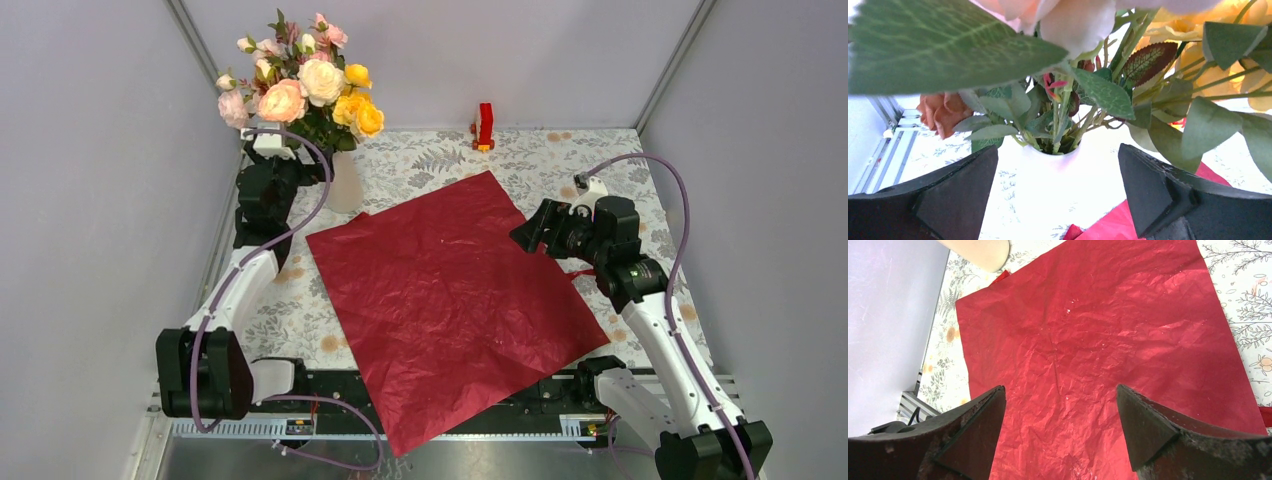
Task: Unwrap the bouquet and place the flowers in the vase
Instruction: Reset both arms
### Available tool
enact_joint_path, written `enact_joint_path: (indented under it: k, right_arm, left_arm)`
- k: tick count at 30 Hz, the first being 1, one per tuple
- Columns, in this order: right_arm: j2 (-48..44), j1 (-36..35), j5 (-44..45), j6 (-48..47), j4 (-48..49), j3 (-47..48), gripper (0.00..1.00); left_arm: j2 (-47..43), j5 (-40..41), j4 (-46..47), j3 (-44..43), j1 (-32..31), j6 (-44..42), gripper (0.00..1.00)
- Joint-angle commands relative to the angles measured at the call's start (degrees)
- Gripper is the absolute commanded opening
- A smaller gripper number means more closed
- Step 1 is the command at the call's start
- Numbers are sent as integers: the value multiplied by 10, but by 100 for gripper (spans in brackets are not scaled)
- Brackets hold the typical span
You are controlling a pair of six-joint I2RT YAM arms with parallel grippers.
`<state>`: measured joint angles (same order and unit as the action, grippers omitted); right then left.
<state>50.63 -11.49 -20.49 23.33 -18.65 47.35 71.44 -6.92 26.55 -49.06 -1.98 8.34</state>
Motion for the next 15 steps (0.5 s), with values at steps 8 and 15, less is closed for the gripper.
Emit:
enact_joint_path:
  k: [8,15]
  right_arm:
    - [24,9,27,-32,-29,22,90]
    - [57,40,53,-41,-49,37,91]
  left_arm:
    - [-134,61,-34,61,-1,37,99]
    - [-220,109,-151,56,-1,60,99]
